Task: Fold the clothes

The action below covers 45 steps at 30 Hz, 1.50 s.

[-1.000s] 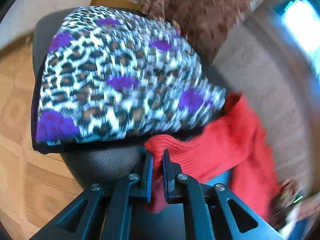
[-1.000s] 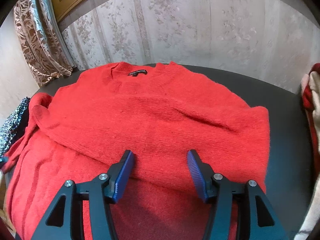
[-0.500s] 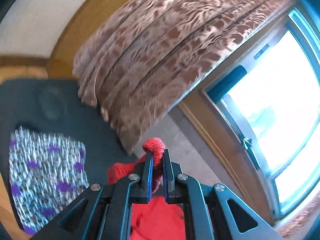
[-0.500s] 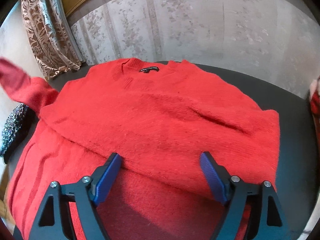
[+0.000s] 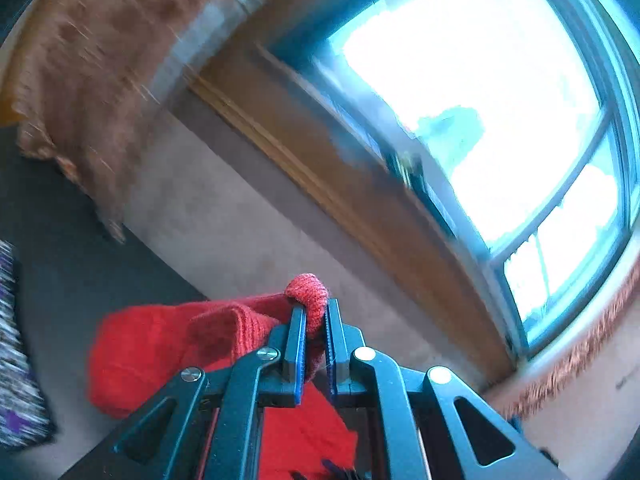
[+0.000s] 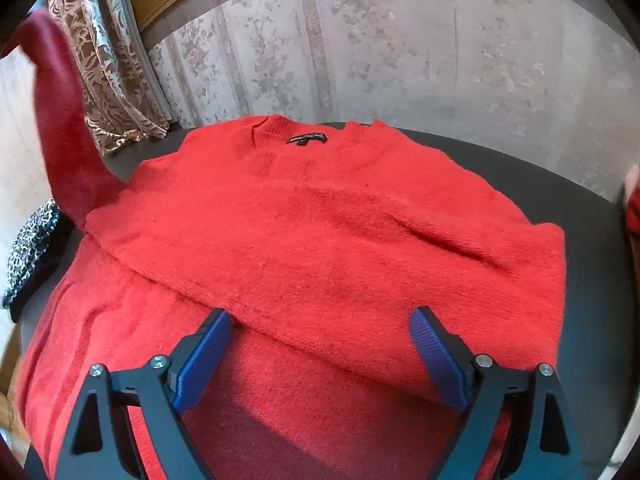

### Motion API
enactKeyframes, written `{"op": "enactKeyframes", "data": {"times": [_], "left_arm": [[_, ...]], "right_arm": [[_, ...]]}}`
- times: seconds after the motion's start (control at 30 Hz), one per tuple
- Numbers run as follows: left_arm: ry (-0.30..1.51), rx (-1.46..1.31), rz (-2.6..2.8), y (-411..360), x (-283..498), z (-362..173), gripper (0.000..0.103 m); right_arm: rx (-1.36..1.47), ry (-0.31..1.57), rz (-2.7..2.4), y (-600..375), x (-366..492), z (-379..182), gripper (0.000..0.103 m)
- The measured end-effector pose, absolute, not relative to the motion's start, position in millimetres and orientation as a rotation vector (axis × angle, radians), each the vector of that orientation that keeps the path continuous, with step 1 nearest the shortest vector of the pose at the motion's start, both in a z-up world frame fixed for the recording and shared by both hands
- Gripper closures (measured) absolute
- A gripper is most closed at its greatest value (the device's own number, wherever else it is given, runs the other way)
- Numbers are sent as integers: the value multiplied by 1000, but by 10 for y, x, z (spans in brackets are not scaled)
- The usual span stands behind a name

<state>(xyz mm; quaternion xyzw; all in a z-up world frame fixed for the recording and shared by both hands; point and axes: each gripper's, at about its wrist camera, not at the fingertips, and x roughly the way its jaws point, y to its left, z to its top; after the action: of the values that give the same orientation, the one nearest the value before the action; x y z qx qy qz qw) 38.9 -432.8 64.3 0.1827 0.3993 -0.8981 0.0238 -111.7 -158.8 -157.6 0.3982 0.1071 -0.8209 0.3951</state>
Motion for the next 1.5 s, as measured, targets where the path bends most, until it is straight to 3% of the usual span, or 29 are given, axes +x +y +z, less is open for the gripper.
{"op": "enactKeyframes", "data": {"times": [0.27,0.37,0.6,0.7,0.83,0.9,1.2,1.37,1.47,1.5], "left_arm": [[1321,1102,-2808,-3188,-771,-523,96],[1351,1348,-2742,-2952,-973,-1030,90],[1471,1217,-2676,-3292,-435,-1220,86],[1351,1150,-2683,-3435,-109,-1207,83],[1199,1101,-2694,-3537,244,-1322,83],[1178,1084,-2695,-3574,340,-1384,83],[1130,1066,-2626,-3699,472,-1709,83],[1178,1114,-2589,-3734,498,-1951,82],[1214,1081,-2624,-3769,583,-1981,82],[1249,1071,-2623,-3800,605,-1982,82]], "right_arm": [[1010,217,-2050,-1562,-1167,-1575,8],[1010,194,-2043,-1548,-1185,-1573,8],[1012,160,-2031,-1528,-1209,-1585,8],[1010,158,-2040,-1517,-1174,-1535,11],[1034,-48,-2018,-1387,-1193,-1401,25],[1051,-255,-1942,-1361,-1241,-1336,27],[1260,-962,-1773,-1697,-1423,-1661,27],[1250,-1127,-1926,-1824,-1483,-1695,28],[1275,-1084,-2035,-1898,-1600,-1705,46],[1283,-1068,-2071,-1922,-1640,-1709,58]]}}
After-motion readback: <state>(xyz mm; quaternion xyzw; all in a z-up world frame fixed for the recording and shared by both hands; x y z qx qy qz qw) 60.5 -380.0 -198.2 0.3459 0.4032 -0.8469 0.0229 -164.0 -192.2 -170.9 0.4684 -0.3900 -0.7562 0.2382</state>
